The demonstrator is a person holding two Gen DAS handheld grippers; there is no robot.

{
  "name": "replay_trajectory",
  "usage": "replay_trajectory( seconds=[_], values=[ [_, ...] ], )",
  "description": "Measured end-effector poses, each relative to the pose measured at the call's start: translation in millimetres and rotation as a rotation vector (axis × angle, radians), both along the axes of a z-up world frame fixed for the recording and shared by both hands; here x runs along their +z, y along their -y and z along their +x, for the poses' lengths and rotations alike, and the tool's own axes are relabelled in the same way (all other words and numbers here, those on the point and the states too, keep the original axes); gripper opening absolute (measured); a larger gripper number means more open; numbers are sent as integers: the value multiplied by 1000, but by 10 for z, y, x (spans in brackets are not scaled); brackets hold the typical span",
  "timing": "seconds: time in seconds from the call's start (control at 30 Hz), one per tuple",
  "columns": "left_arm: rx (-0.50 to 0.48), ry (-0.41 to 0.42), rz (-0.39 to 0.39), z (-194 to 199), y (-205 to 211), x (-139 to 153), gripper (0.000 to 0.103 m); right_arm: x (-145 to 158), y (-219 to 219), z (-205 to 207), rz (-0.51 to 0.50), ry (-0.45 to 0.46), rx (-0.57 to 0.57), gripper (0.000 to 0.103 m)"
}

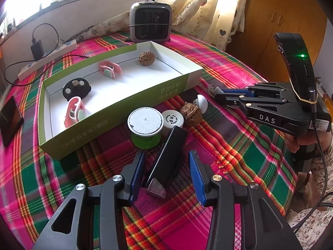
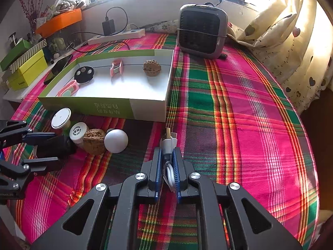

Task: Organize objects
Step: 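Lower the left tool onto the black flashlight and close it, then carry the black flashlight and white cable over the white box with both tools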

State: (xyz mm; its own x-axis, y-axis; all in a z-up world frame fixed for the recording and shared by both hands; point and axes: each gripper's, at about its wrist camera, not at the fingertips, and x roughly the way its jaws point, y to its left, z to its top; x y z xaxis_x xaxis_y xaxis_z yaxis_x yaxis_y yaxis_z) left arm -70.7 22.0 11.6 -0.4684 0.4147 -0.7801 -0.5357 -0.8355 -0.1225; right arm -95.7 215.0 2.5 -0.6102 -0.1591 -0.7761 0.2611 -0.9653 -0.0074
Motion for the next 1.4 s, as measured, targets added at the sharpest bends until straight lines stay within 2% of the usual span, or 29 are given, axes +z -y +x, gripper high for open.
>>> replay_trajectory(
  seconds=[0.2,0.53,1.4],
  values=[
    [10,-14,-30,-2,-41,-4,38,-4,-19,-10,-10,3,2,11],
    [48,-22,-25,-33,-6,-10,23,-5,-24,-17,-13,4,4,11],
    [64,-19,-9,-13,16,-16,22,-1,-14,-20,-12,3,7,11]
  ],
)
